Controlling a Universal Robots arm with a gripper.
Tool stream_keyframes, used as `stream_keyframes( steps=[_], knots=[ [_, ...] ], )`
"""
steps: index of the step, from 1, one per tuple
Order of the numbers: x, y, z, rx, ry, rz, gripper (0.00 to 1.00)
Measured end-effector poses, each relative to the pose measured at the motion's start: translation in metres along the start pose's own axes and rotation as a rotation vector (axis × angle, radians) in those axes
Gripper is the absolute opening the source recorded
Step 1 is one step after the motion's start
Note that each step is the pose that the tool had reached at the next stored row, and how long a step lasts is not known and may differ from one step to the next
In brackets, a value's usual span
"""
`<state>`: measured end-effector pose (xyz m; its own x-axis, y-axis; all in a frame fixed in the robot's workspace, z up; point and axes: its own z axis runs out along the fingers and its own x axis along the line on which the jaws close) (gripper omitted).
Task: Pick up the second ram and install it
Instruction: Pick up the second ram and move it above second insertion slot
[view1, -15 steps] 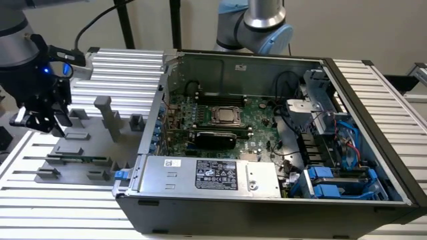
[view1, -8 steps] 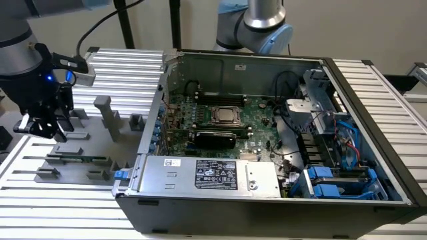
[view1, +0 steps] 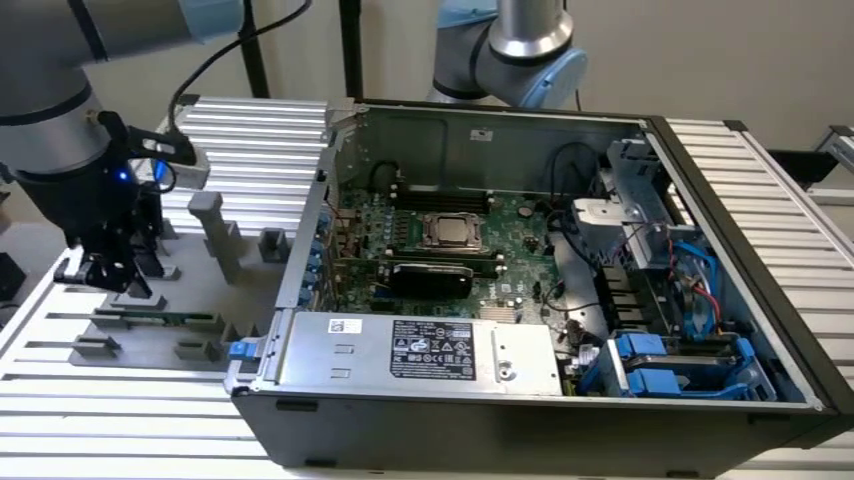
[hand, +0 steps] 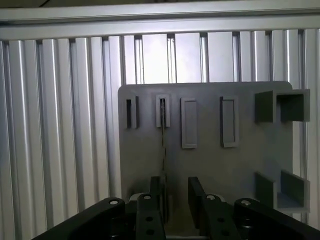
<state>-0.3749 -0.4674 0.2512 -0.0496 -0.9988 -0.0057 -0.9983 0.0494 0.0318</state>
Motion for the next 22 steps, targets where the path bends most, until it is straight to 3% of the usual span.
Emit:
stream_keyframes(
  steps=[22],
  knots=[
    [0.005,-0.0029,0.04,0.0001,0.0003,-0.012,1.0]
  ],
)
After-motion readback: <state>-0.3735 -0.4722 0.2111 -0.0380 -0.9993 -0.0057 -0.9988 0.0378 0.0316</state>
